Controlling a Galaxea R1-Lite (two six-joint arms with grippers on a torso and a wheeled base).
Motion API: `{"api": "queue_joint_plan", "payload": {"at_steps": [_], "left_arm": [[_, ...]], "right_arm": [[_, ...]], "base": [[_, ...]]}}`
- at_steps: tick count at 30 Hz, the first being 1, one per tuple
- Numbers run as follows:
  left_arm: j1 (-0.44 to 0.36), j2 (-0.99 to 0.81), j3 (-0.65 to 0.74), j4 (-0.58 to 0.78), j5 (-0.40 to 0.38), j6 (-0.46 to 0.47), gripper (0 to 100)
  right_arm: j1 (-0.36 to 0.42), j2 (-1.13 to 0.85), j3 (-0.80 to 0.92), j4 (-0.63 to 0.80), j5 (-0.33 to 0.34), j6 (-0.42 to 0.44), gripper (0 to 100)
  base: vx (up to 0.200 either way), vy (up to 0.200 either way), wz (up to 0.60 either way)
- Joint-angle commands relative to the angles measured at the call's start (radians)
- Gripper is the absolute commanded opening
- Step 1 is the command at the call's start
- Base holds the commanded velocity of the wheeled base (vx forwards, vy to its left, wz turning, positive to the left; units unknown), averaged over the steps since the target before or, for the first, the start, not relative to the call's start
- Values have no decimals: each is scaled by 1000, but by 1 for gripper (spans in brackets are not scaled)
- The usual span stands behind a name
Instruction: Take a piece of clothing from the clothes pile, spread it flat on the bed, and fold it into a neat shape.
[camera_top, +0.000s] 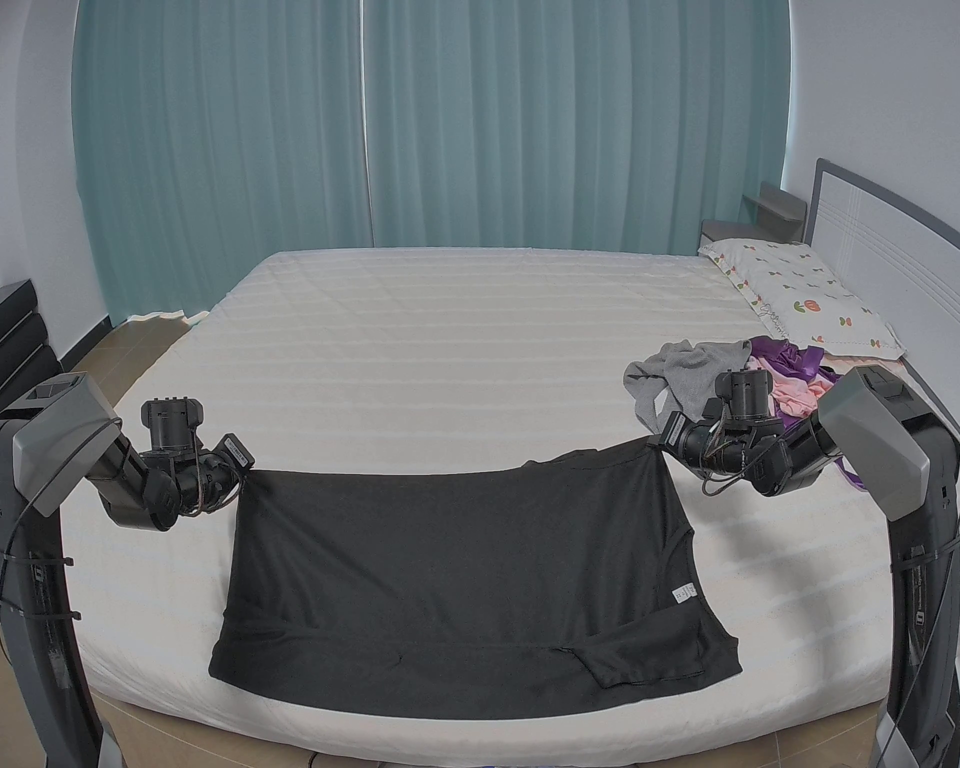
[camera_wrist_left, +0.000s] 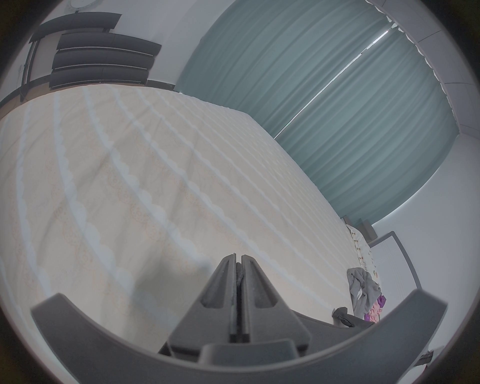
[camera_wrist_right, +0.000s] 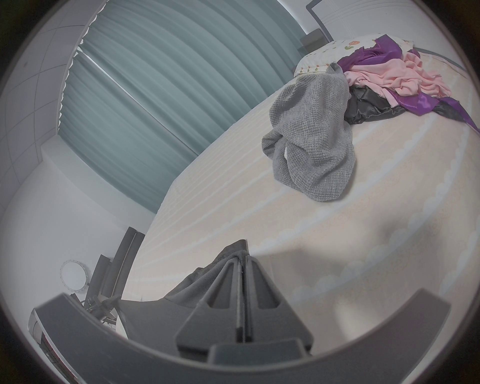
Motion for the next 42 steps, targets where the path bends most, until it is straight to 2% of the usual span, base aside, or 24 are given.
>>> {"api": "queue_joint_plan", "payload": {"at_steps": [1,11,18,22,28,39,42], "left_arm": [[0,-5,10,0,0,1,0],[-2,-28,56,-14,-9,15,0],[-2,-18,53,-83,-11,16,0],[0,-17,52,-83,-11,15,0],[4,-18,58,-77,-9,18,0],[10,-54,148,-83,-13,61,0],[20,-86,190,-82,-22,65,0]], "right_arm": [[3,-6,10,2,-1,2,0],[-2,-54,95,-1,3,2,0],[-8,-74,90,-4,3,31,0],[-8,-71,87,-3,3,60,0],[-8,-69,112,2,2,57,0],[-22,-137,207,11,14,51,0],[-22,-181,285,3,22,51,0]], "base": [[0,0,0],[0,0,0],[0,0,0],[0,0,0],[0,0,0],[0,0,0],[0,0,0]]}}
